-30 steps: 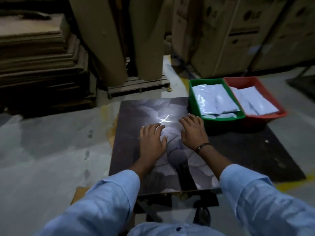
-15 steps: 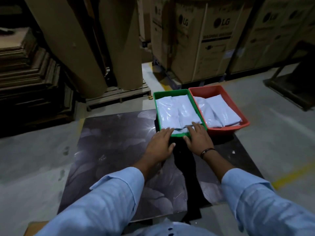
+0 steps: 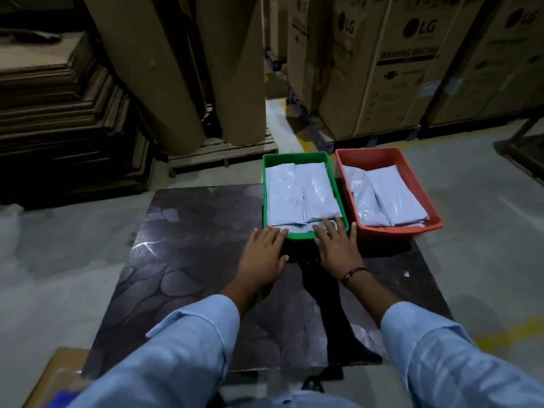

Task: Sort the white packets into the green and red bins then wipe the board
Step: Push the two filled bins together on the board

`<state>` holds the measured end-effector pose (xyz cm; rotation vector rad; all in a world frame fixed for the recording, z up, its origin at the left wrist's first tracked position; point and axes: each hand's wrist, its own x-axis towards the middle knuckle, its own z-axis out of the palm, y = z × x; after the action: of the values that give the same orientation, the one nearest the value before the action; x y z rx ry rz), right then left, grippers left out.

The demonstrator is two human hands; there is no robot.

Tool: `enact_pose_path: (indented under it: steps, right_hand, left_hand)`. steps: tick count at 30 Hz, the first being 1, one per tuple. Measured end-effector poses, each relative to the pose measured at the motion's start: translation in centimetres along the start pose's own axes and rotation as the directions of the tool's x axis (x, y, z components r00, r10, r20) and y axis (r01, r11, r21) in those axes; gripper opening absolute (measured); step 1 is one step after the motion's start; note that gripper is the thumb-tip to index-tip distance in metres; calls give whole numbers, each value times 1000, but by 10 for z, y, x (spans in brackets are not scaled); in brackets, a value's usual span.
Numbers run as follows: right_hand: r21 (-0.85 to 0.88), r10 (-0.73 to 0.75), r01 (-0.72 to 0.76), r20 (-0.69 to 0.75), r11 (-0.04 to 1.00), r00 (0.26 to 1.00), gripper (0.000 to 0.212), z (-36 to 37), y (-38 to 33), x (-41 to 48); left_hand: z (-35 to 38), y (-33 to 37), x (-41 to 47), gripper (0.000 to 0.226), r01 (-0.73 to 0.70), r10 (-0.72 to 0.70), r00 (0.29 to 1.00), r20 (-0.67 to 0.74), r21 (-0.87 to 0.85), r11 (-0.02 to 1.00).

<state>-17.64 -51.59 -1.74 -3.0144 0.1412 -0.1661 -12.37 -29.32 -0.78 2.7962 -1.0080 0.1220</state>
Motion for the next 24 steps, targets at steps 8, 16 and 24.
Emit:
enact_pose_path:
  steps: [8,16,24]
  right_hand:
    - [12,-106,105,42,994,993,59,3,-59,12]
    - [26,-219,217,82,976,972,57,16,-154,28]
    - [17,-335,335,117,942,935,63,28,-250,41]
  left_hand:
    - [-12,-55,-39,70,65,-65,998,12,31,997]
    - [-34,-132,-99,71,156,-156,988,9,57,986]
    - [-51,-215,-158,74,242,-244,970,15,74,967]
